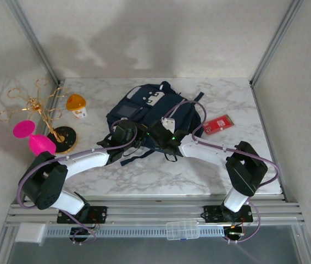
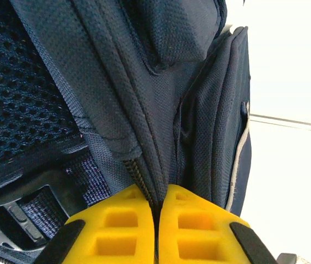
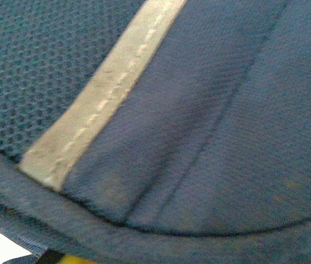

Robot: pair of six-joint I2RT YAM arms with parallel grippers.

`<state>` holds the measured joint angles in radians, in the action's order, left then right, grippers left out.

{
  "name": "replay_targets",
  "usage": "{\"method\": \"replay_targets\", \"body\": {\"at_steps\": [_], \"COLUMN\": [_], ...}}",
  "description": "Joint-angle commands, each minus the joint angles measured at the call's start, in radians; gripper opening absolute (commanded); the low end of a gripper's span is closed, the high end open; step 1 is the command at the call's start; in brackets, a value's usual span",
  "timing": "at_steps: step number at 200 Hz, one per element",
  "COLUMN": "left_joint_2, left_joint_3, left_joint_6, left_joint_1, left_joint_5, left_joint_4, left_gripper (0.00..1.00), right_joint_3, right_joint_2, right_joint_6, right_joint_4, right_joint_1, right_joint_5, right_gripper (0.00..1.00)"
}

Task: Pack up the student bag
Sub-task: Zip the student bag at the center of the table.

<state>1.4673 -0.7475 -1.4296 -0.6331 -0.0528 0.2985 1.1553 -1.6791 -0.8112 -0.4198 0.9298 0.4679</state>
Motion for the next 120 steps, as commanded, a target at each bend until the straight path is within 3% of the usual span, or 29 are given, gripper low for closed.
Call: {"method": "replay_targets", "body": {"at_steps": [1,35,59,95,120], "left_joint_2": [-0.034,-0.041,-0.044,-0.047,-0.025], "left_joint_3": [-0.037,-0.047,-0.05,-0.044,-0.071], "left_joint_6": [0.049,0.103,0.148,0.23,0.302], "left_joint_1": [0.014,0.067,0.12,0.213,0.274], "left_joint_5": [0.044,0.053,0.037,-0.025,-0.092], "left_joint_4": [-0.03,-0.083,-0.121,-0.149,-0.17], "left_gripper": [0.0,0.0,0.0,0.0,0.0], "right_joint_3": [-0.002,-0.054,-0.122,-0.211,-0.244], "right_joint_2": [0.063,0.141,0.218,0.319,0.346], "right_joint_6": [0.076,0.132,0.174,0.222,0.289], "right_joint_4": [0.008,-0.023,-0.039,-0.093,0.009], "right_joint_1": [-0.025,-0.033,-0.057,-0.067,-0.039], "right_joint_5": [0.099,0.08,0.042,0.115,-0.073], "right_gripper": [0.08,0.0,0.0,0.0,0.0]}}
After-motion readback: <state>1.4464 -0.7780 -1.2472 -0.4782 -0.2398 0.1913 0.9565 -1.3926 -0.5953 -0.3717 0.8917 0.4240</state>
